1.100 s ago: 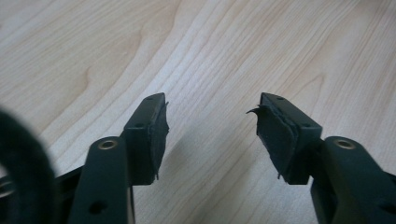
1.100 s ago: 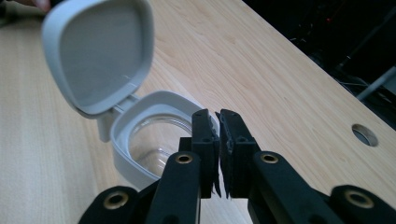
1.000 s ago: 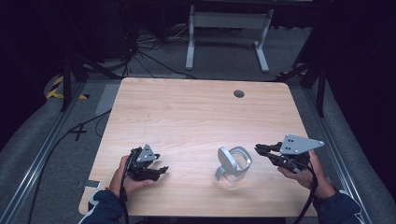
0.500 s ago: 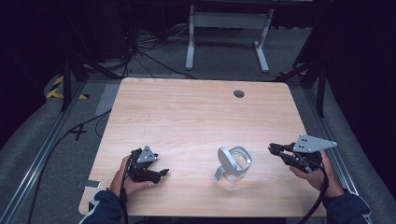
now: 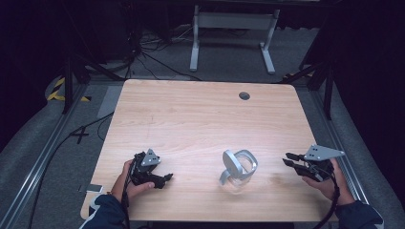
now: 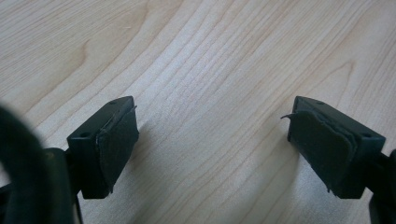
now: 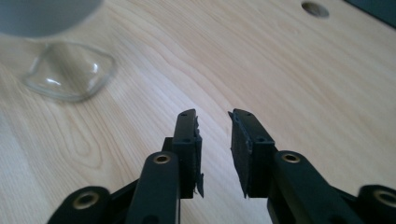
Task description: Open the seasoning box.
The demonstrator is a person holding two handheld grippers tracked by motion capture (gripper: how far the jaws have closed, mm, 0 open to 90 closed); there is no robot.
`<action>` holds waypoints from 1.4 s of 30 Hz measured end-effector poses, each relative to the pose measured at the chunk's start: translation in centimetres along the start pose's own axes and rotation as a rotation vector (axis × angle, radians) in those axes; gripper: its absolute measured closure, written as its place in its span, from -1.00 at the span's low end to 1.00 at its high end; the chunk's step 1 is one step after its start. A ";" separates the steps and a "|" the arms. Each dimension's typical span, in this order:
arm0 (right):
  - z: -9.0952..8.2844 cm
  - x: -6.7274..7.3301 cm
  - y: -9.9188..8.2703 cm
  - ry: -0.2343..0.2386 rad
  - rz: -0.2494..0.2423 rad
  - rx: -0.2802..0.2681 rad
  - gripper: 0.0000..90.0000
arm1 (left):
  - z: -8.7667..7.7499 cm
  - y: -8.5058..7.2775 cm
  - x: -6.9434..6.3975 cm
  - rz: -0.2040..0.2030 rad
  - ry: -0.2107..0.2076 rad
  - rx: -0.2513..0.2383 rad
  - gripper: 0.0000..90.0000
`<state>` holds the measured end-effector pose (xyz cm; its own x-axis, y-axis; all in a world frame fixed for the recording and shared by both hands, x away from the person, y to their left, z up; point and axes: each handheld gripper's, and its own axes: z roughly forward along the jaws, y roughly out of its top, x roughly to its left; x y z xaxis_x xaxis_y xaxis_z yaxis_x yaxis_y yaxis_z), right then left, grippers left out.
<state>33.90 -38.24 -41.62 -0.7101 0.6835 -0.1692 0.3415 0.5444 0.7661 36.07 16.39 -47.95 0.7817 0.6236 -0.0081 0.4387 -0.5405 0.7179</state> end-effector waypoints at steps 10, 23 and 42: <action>0.4 -0.4 -4.1 0.012 0.103 0.060 0.01 | 0.0 0.0 0.0 -0.001 -0.001 0.000 -0.63; 0.6 0.1 -6.1 0.018 0.167 0.059 -0.48 | 0.1 0.1 0.1 -0.008 -0.004 0.007 -0.70; 0.9 0.0 -6.0 -0.016 0.190 0.078 -0.70 | 0.3 0.2 0.2 0.006 -0.009 0.011 -0.75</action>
<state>32.40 -41.12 -46.76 -0.6188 0.7847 -0.0366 0.5153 0.4406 0.7350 36.47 16.27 -47.98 0.7884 0.6151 -0.0100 0.4387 -0.5508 0.7101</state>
